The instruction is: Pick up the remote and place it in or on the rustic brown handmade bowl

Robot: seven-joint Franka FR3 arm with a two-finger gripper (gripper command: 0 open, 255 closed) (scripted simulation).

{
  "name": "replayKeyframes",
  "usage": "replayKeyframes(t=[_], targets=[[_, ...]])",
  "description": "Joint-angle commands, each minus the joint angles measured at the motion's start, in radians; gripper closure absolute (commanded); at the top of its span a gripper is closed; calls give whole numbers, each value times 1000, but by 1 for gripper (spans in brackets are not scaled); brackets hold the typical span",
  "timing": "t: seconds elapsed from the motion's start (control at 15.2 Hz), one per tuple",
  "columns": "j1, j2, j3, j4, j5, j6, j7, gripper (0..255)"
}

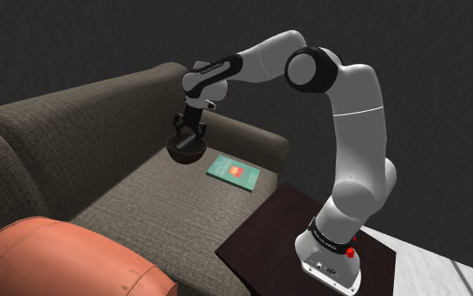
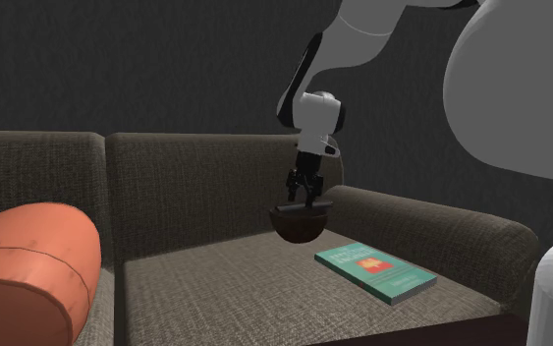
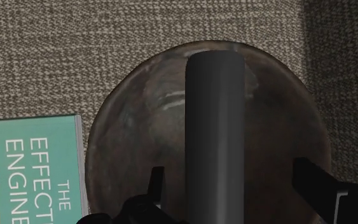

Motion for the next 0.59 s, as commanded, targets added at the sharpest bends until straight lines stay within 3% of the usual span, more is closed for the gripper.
replayKeyframes(t=[0.0,0.26,0.53], targets=[[1,4,0,3,0,-1,1,0],[-14,-55,-4,42,-5,-100,4,0],[-14,-55,-4,42,-5,-100,4,0]])
